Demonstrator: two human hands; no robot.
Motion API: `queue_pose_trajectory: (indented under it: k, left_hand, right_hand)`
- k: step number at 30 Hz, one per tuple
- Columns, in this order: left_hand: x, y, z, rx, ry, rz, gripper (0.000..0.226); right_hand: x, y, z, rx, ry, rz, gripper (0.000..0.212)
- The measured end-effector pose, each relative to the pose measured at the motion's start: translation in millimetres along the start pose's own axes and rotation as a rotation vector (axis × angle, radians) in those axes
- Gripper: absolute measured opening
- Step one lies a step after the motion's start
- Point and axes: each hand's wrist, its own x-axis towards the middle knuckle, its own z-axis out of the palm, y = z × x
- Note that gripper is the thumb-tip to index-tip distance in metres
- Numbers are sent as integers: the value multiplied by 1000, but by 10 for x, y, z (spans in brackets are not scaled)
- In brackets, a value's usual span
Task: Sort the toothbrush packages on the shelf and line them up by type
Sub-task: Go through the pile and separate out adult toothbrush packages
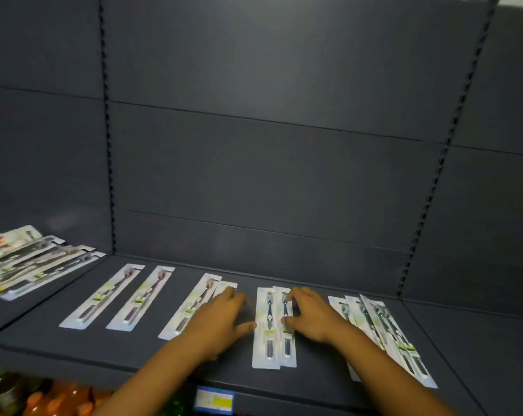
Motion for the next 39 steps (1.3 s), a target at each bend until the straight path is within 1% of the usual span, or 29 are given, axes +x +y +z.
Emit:
queue_pose_trajectory:
  k: [2,4,8,12,17,23,27,30,33,39]
  left_hand:
    - [-63,-96,-259,112,11,10,52]
    - [-160,-189,-499,187,13,-29,52]
    - [-425,-443,-928,313,-18,-182,57]
    - [-829,-817,-1301,397,-52,-357,57]
    - [-1471,-1312,-1700,429,-36,-524,60]
    - [-2130,-2036,-2129,367,10,-685,60]
    - [-2433,-2602,-2429,389,47,-726,60]
    - [-2579,-3036,-2648,394,49,-714,59]
    - [-2680,-3459,-2798,390,62,-701,58]
    - [-2742,-4220,-2893,338,18,-682,58]
  right_hand:
    - [3,-145,-32,-1,-11,-31,56]
    - [-10,-314,-53,-12,-19,-65,61]
    - [1,-704,-68,-51,-33,-125,71]
    - [35,-1185,-31,-97,-63,-196,70]
    - [48,-1928,151,-105,-108,-297,78]
    - [96,-2880,392,-98,-134,-390,80]
    - [232,-3523,544,-97,-118,-401,82]
    - [351,-3979,685,-106,-135,-382,83]
    - [483,-4392,851,-108,-121,-379,80]
    - [778,-4995,1191,-117,-128,-356,79]
